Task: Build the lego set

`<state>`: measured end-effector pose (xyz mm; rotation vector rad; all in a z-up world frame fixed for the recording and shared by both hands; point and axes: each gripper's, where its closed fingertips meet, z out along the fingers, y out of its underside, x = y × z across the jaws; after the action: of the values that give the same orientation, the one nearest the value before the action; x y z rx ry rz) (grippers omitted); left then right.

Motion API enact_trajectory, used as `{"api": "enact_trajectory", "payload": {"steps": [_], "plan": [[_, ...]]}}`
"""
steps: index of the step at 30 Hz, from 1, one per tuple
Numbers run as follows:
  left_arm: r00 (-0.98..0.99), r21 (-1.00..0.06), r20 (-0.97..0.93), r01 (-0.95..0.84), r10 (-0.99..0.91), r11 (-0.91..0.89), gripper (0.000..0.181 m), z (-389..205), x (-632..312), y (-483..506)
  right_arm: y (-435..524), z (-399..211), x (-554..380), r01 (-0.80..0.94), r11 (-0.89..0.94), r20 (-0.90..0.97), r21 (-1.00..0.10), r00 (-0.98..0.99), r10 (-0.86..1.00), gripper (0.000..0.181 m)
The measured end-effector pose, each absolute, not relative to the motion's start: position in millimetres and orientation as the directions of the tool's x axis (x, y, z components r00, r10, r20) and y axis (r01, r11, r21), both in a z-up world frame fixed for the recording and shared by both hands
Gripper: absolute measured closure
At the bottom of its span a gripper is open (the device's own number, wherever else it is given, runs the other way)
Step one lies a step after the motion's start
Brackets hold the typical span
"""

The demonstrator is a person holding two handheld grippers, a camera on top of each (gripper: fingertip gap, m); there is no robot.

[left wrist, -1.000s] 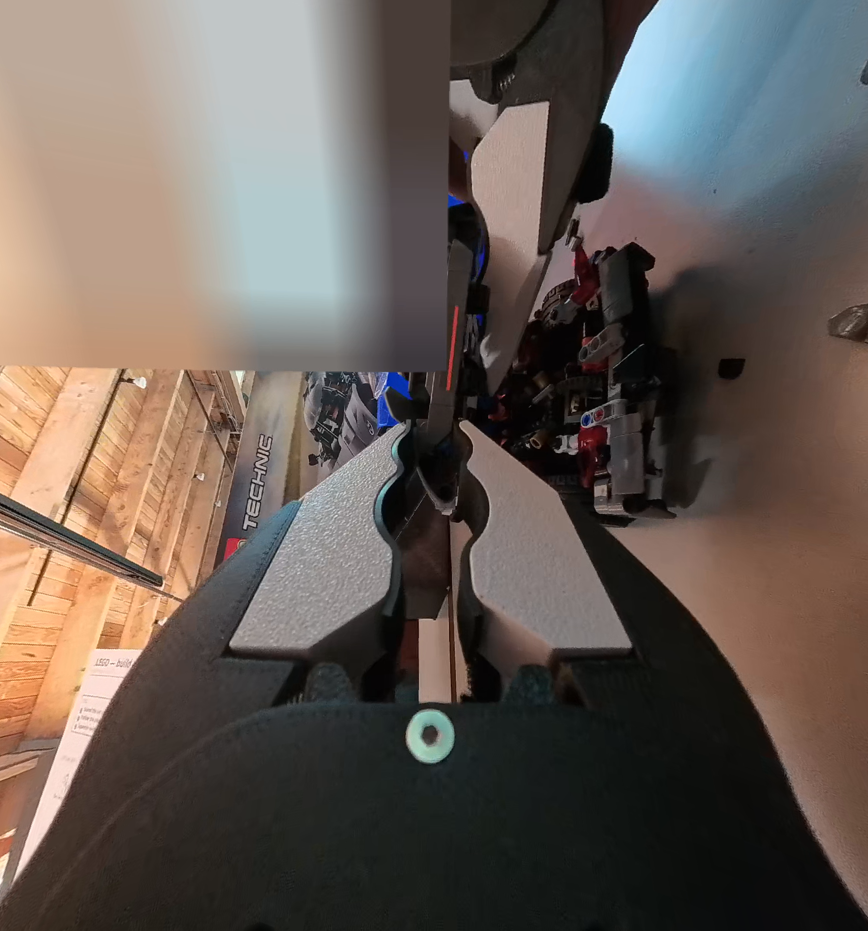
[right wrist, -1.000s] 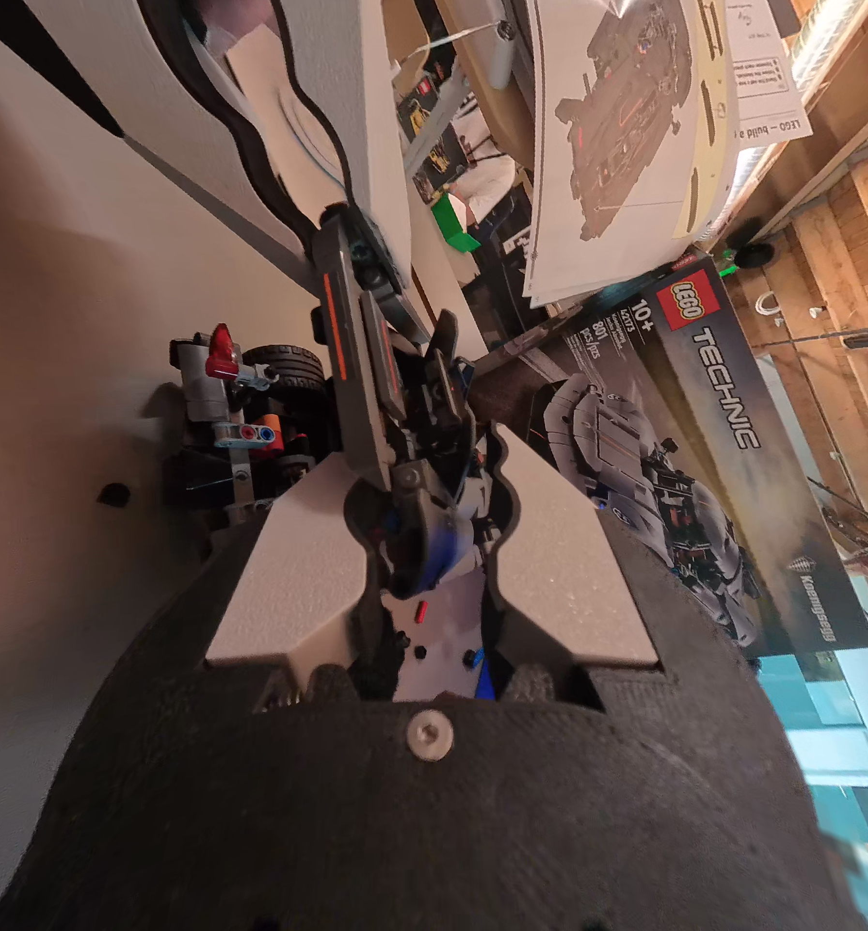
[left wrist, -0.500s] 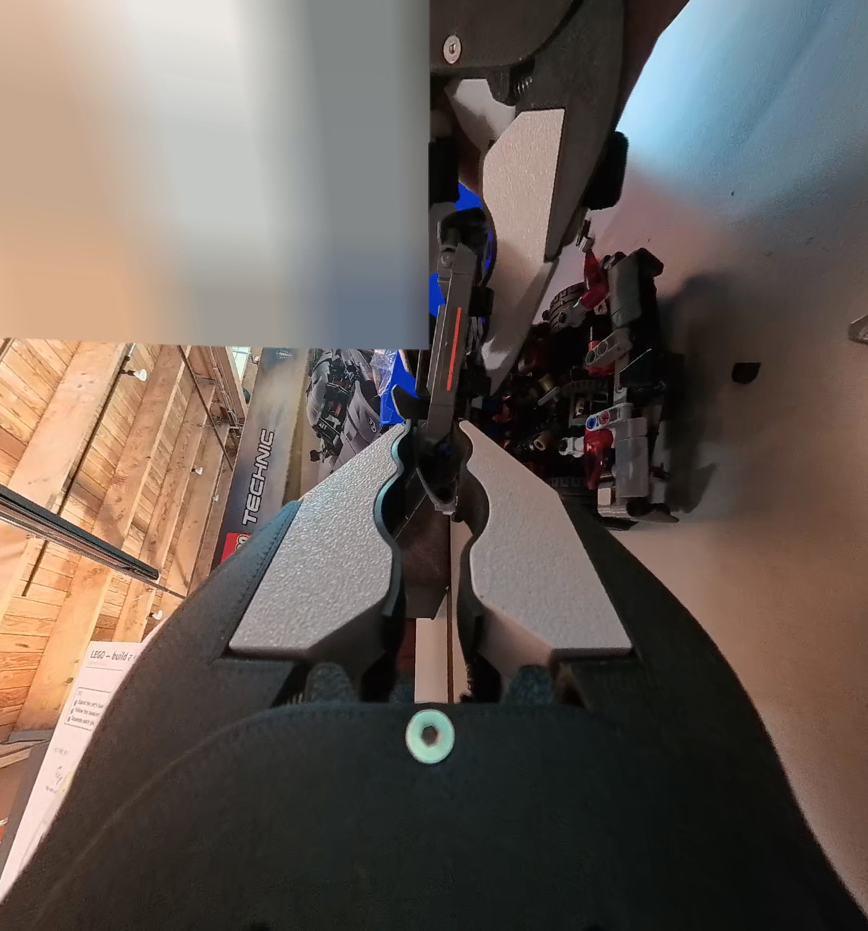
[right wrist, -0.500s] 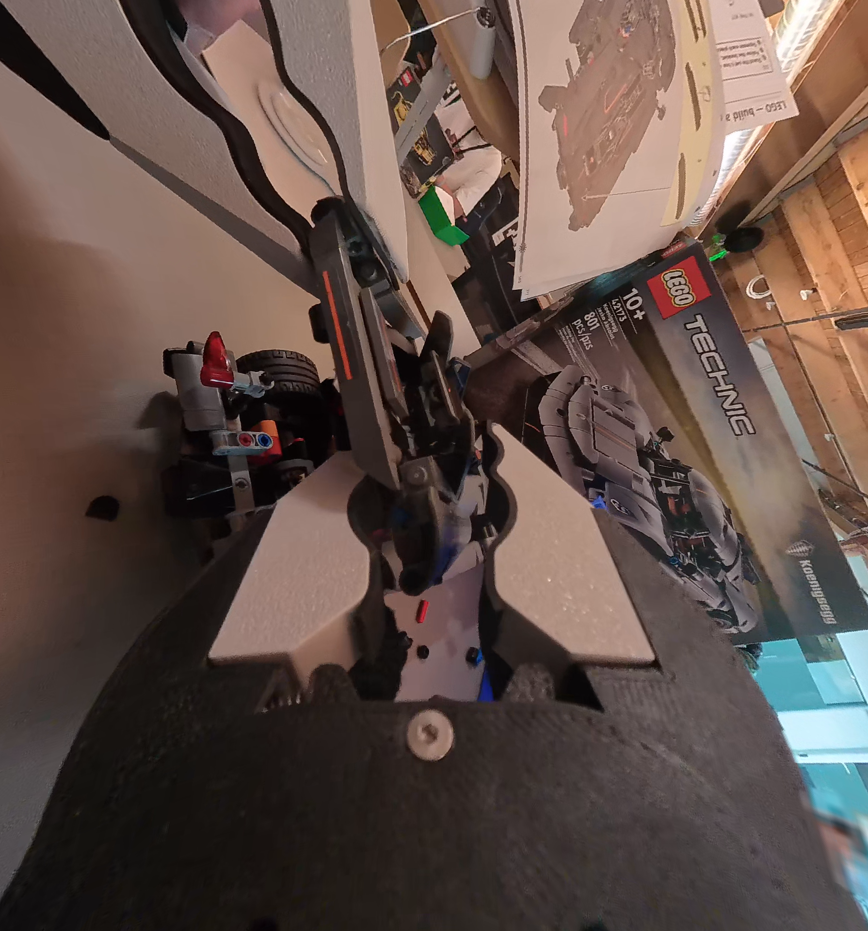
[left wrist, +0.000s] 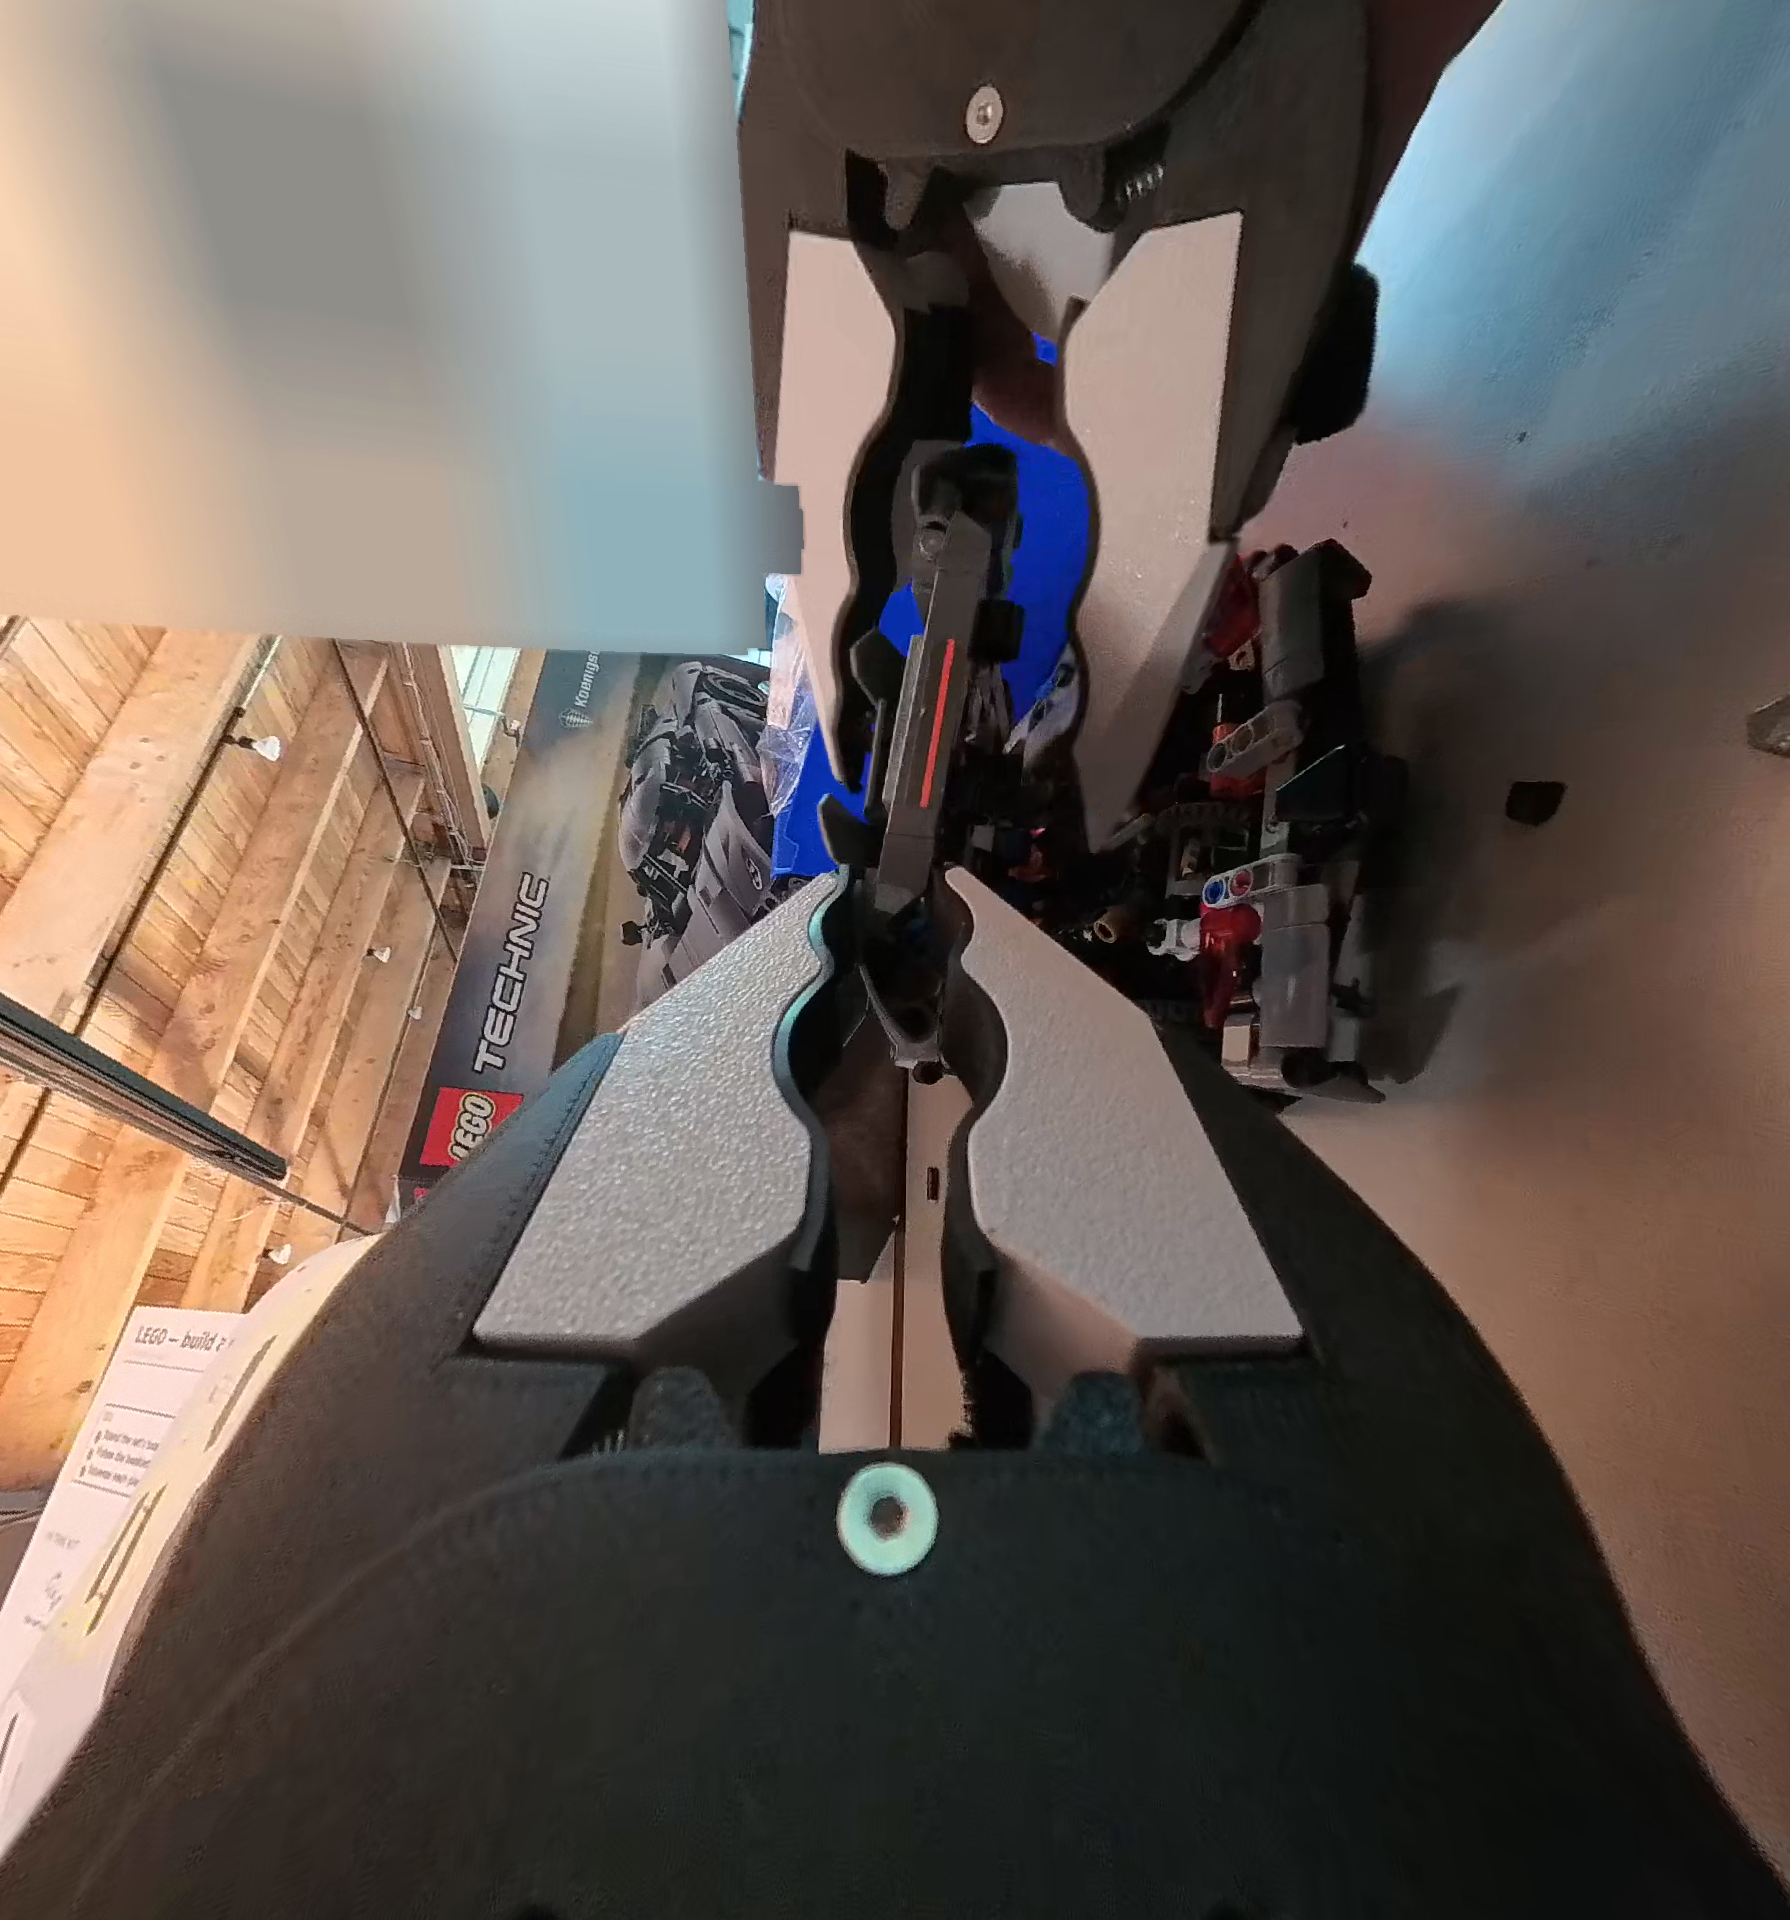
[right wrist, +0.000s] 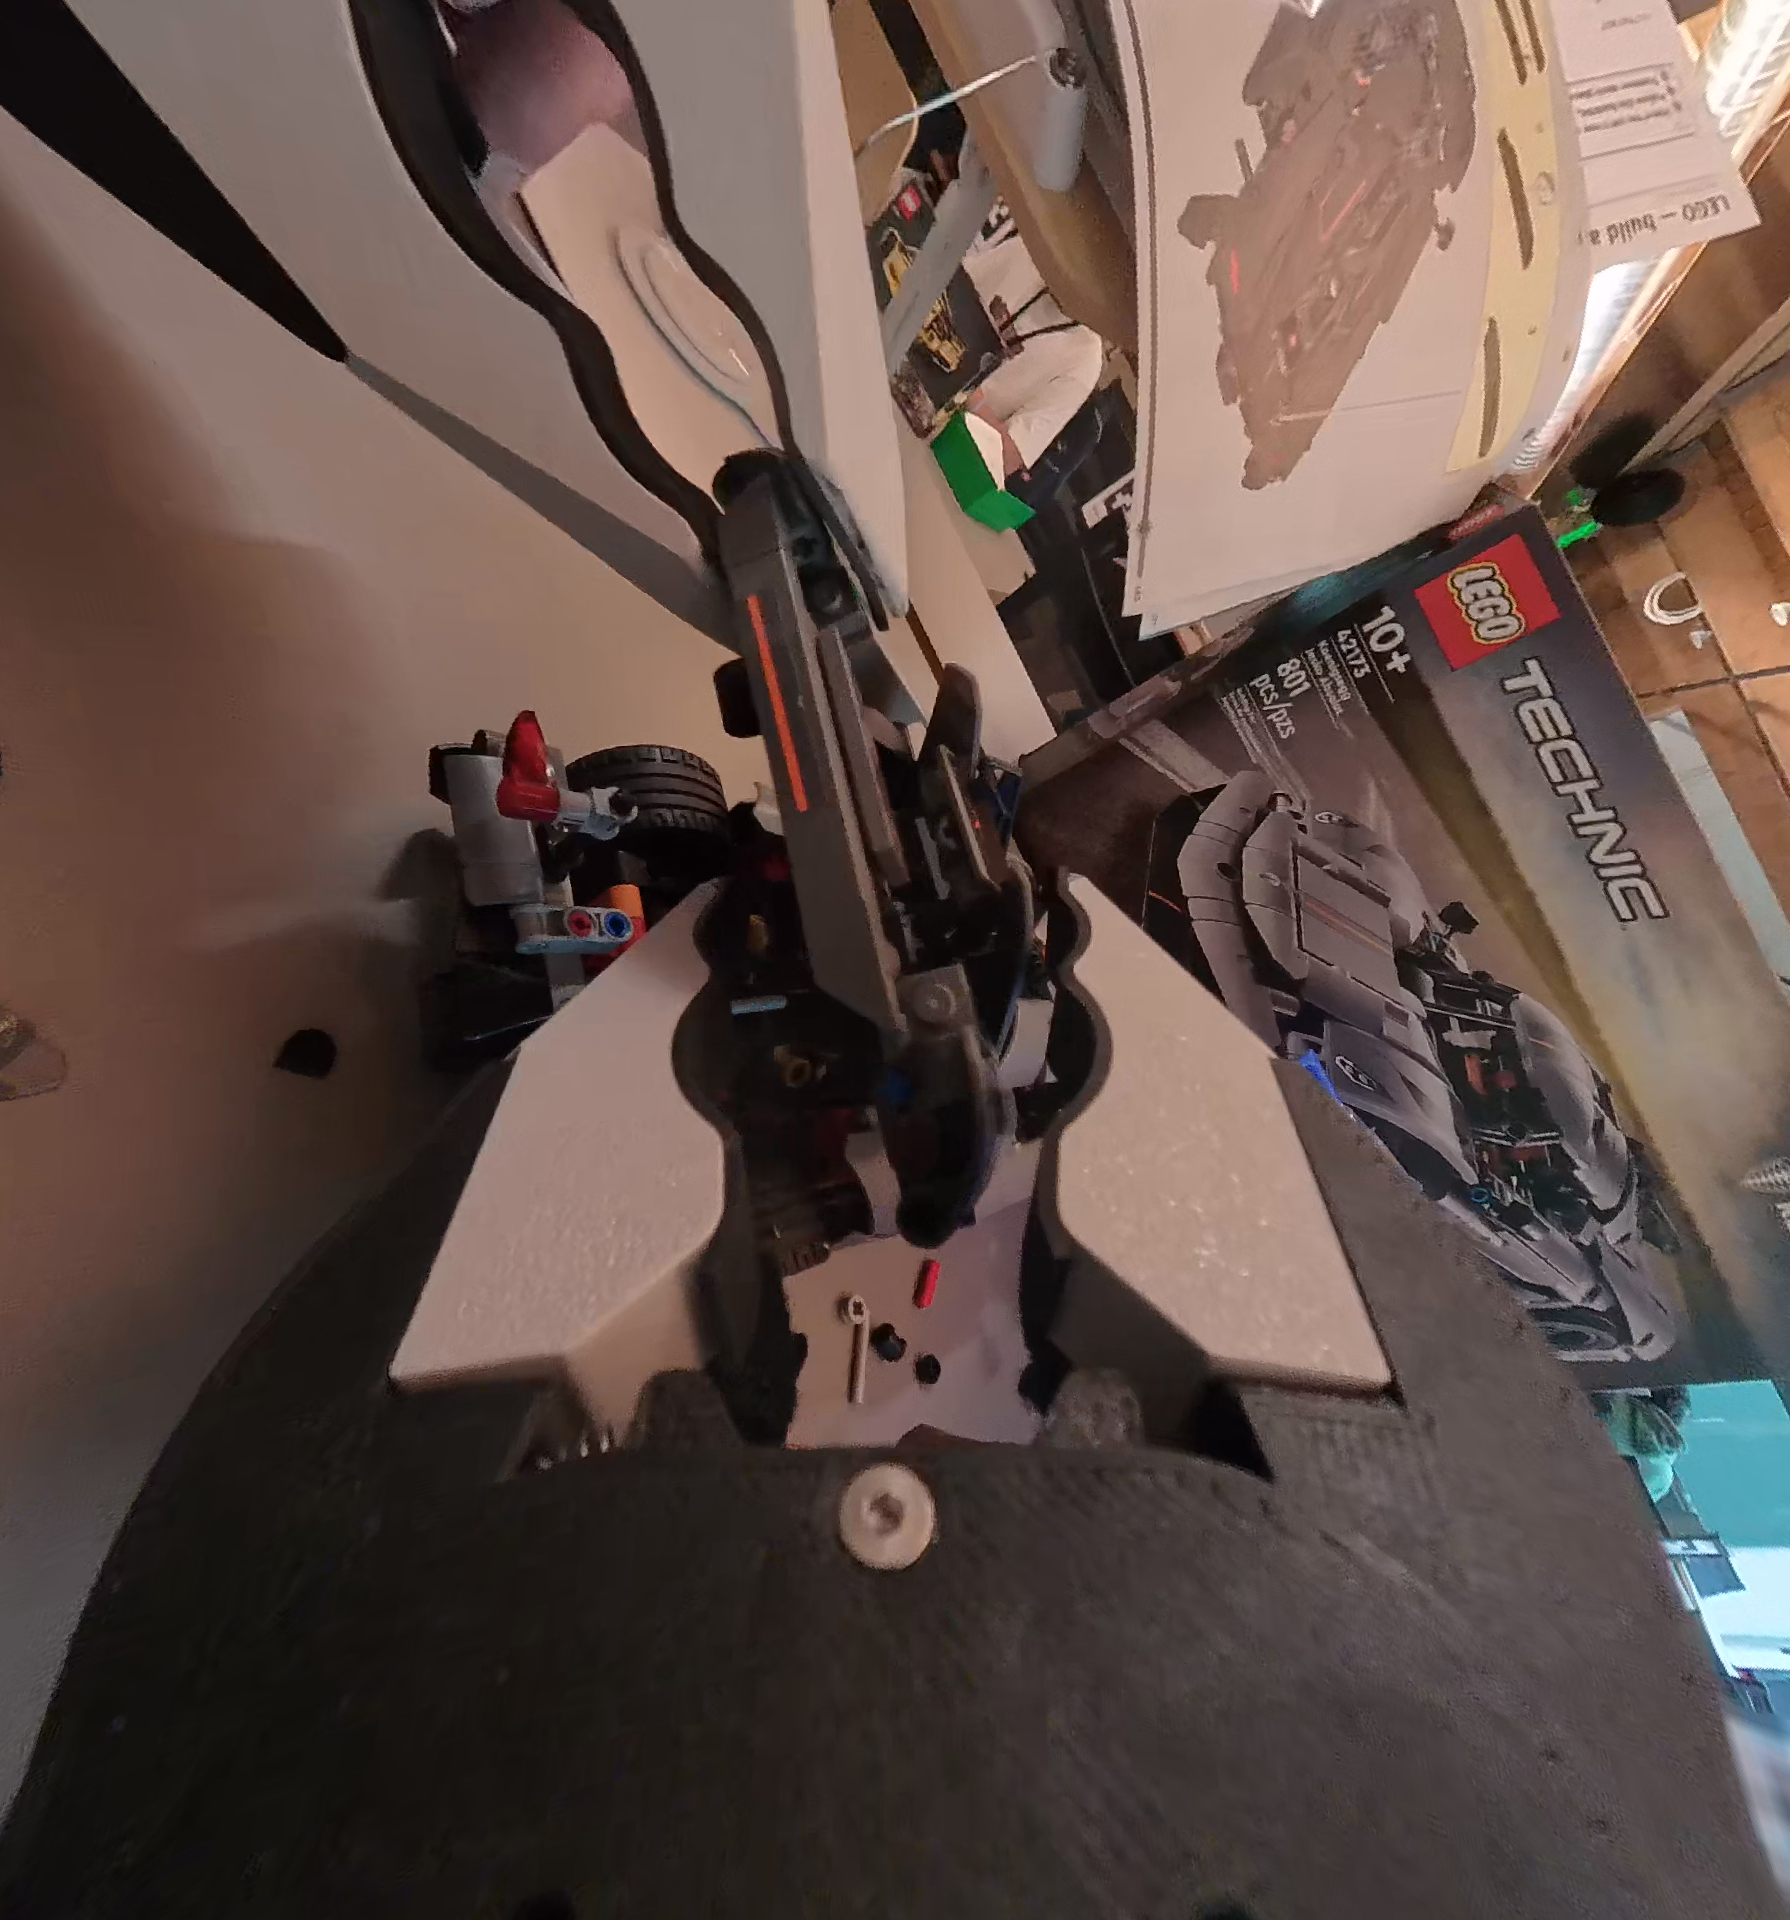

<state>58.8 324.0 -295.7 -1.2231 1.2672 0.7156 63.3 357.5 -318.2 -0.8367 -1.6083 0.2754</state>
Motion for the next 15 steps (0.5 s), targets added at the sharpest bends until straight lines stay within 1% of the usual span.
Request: {"api": "enact_trajectory", "payload": {"steps": [2,4,12,15], "plan": [[0.228,-0.281,-0.95,-0.922,-0.214,0.266,0.171,-296,59,324,358,-314,64,0.344,0.701,0.752,-0.625,0.024,0.658,0.133],[0.231,-0.284,-0.949,-0.921,-0.214,0.267,0.171,-295,60,324,365,-316,65,0.365,0.693,0.754,-0.622,0.04,0.655,0.139],[0.228,-0.281,-0.951,-0.919,-0.207,0.275,0.171,-292,61,325,371,-314,65,0.404,0.723,0.804,-0.56,0.054,0.593,0.147],[0.224,-0.275,-0.953,-0.923,-0.206,0.269,0.17,-291,61,326,372,-311,65,0.396,0.728,0.805,-0.56,0.055,0.59,0.149]]}}
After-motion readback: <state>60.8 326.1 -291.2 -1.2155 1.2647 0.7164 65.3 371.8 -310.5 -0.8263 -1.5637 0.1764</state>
